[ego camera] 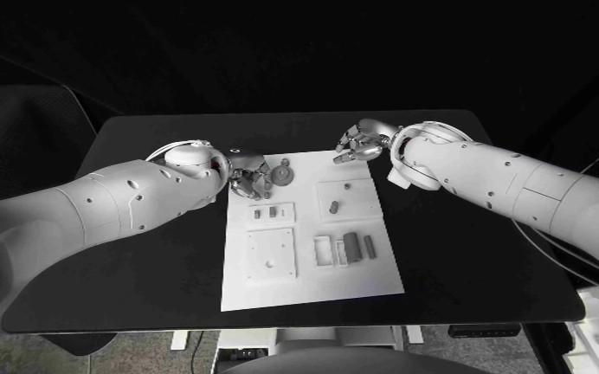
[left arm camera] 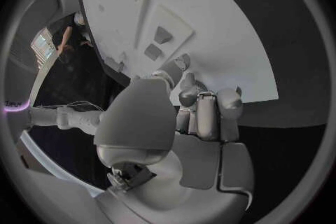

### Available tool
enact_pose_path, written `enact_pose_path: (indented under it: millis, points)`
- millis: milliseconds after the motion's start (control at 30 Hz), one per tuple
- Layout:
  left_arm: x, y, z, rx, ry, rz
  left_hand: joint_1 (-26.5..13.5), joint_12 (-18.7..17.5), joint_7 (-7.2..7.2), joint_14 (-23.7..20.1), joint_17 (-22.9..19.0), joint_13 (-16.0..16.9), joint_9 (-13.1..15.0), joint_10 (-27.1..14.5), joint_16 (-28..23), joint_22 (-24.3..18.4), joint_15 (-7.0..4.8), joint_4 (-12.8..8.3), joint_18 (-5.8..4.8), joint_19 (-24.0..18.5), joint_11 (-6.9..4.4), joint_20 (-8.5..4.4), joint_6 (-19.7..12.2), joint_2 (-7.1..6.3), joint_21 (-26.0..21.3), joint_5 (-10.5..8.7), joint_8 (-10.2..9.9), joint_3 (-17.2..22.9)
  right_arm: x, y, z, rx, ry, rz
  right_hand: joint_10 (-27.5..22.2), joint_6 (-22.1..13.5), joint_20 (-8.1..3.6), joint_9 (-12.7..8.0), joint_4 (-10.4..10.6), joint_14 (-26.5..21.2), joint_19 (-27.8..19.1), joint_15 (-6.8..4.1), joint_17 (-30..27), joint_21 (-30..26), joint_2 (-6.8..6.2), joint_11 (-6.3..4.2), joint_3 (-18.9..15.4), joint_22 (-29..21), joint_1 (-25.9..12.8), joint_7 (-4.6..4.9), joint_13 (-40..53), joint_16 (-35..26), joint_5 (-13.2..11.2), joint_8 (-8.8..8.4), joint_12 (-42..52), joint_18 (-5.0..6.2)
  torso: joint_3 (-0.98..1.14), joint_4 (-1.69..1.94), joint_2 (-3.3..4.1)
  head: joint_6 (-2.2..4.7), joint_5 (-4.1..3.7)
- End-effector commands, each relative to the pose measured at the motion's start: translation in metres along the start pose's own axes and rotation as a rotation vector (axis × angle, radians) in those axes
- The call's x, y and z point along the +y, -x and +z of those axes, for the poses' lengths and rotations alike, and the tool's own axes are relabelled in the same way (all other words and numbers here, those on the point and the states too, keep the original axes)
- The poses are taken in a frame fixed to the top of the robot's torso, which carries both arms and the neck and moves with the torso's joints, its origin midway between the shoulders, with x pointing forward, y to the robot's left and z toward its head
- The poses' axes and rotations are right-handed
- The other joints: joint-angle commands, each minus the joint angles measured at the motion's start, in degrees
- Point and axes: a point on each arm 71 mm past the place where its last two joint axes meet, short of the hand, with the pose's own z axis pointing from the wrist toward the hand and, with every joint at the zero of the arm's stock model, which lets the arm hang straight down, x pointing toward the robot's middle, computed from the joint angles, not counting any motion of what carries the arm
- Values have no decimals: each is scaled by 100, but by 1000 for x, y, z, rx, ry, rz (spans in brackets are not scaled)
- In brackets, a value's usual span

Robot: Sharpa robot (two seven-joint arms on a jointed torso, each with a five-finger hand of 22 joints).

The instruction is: Assemble the parts on the task board

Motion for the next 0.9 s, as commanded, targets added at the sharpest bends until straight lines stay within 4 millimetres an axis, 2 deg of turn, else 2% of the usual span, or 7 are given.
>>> enact_pose_path:
  millis: [33, 133, 500, 633, 667, 733, 900]
  points:
    - [2, 3, -1, -33, 9, -1, 0, 36, -53, -1, 121, -13, -27, 50, 16, 15, -8, -49, 375, 40, 12, -4, -168, -69, 765, -11, -34, -1, 0, -1, 0, 10, 5, -1, -18, -47, 7, -6, 3, -1, 7, -13, -8, 89, 5, -3, 9, -9, -51, 7, -7, 39, 33, -6, 29, -28, 3, -2, -2, 18, 1]
    - [4, 2, -1, -31, 18, -2, -1, 32, -161, -6, 93, -30, -76, 54, 19, 36, -8, -54, 380, 42, 16, -1, -485, -89, 755, -12, -63, -2, 0, -1, 0, 10, 6, -1, -18, -49, 7, -6, 3, -1, 7, -13, -8, 89, 5, -3, 10, -9, -52, 7, -8, 39, 33, -7, 29, -28, 1, 0, -1, 23, 2]
    - [24, 4, -15, -80, 53, -39, -26, -85, -161, -270, -130, -99, -80, -87, -180, 10, 12, -54, 362, -69, 51, 19, -618, -124, 652, -13, -1, 0, -6, 4, -4, -9, -2, -3, -18, -53, 7, -7, 4, -1, 7, -13, -9, 89, 7, -3, 10, -9, -54, 7, -8, 39, 34, -9, 29, -28, 4, 3, -4, 85, 17]
    - [32, 12, -23, -135, 58, -74, -75, -562, 7, -605, -407, -391, 2, -488, -648, -162, 94, -64, 253, -448, 197, 84, -484, -149, 310, -11, 196, 44, -9, 6, -6, -25, -1, 0, -18, -54, 7, -7, 4, -1, 7, -13, -9, 89, 9, -3, 11, -9, -54, 7, -9, 39, 34, -9, 29, -28, 3, 5, -4, 118, 6]
    - [33, 15, -26, -151, 59, -86, -96, -937, 28, -772, -564, -634, 35, -659, -912, -285, 157, -67, 176, -639, 299, 118, -442, -148, 100, -13, 244, 83, -10, 7, -6, -31, -1, 5, -18, -54, 7, -7, 4, -1, 7, -13, -9, 89, 10, -3, 12, -10, -54, 7, -9, 39, 35, -9, 29, -28, 3, 5, -5, 126, 10]
    - [38, 24, -30, -196, 64, -139, -98, -1165, 100, -870, -690, -799, 67, -712, -1119, -388, 209, -74, 118, -760, 350, 140, -369, -152, -65, -8, 290, 120, -11, 9, -7, -42, 1, 10, -18, -53, 7, -7, 4, -1, 8, -13, -9, 90, 13, -3, 13, -10, -53, 7, -9, 39, 35, -9, 29, -28, 1, 4, -6, 140, 19]
    - [47, 39, -40, -291, 76, -288, -173, -2465, 251, -1163, -1388, -1737, 174, -760, -2230, -957, 509, -76, -148, -1156, 544, 253, -114, -151, -941, -6, 399, 392, -12, 12, -10, -67, 18, 22, -16, -48, 6, -6, 5, 1, 10, -14, -9, 91, 25, -4, 19, -10, -50, 6, -10, 41, 38, -5, 31, -27, 6, 4, -7, 199, 38]
